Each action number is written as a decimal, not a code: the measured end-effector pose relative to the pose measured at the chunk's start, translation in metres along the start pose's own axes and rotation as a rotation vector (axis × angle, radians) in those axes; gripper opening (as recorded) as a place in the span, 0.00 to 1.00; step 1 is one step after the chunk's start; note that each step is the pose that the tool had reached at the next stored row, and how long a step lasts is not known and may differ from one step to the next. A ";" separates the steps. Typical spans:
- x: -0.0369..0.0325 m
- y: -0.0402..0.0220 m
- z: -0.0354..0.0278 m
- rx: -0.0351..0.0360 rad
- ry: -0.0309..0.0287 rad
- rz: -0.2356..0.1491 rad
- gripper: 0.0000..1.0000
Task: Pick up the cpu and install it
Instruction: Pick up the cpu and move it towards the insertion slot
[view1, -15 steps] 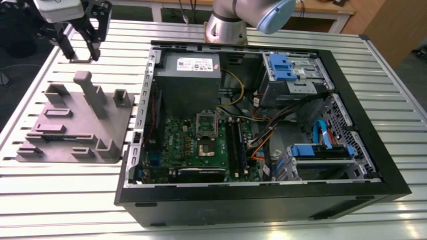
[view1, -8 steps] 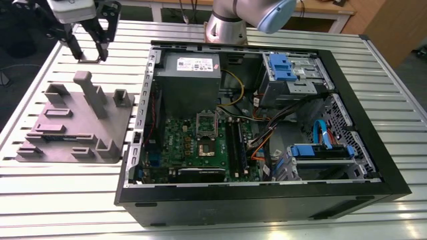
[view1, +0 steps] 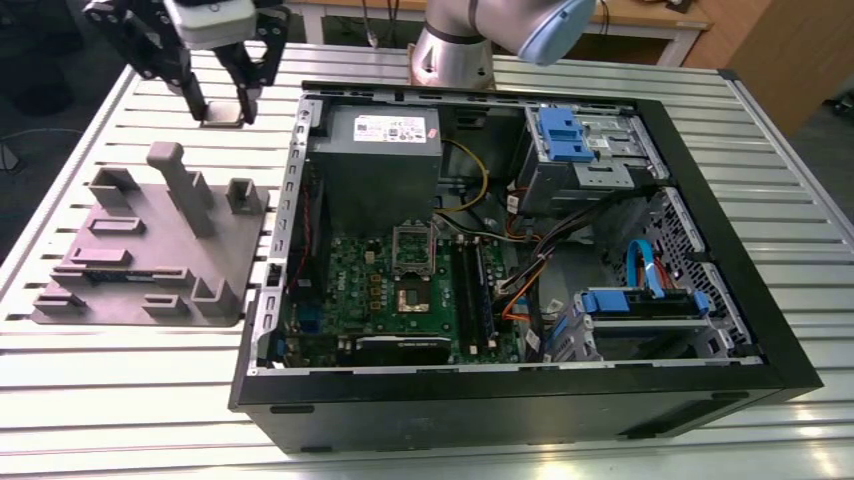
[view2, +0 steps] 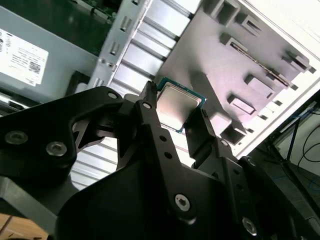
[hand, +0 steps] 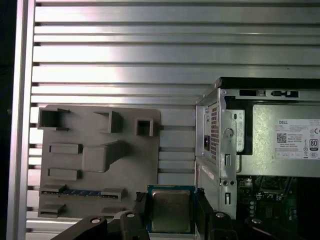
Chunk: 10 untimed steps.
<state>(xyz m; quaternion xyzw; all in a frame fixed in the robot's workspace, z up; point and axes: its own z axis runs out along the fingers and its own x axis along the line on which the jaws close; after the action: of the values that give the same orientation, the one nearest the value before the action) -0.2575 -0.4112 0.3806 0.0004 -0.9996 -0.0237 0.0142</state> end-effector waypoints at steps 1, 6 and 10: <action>-0.0045 0.0000 -0.0001 0.0001 0.0001 0.000 0.47; -0.0274 0.0000 -0.0002 0.0001 0.0000 0.000 0.47; -0.0437 -0.0005 0.0001 0.0000 -0.0001 0.000 0.47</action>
<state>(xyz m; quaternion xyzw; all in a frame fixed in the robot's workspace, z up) -0.2139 -0.4116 0.3793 0.0003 -0.9996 -0.0237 0.0142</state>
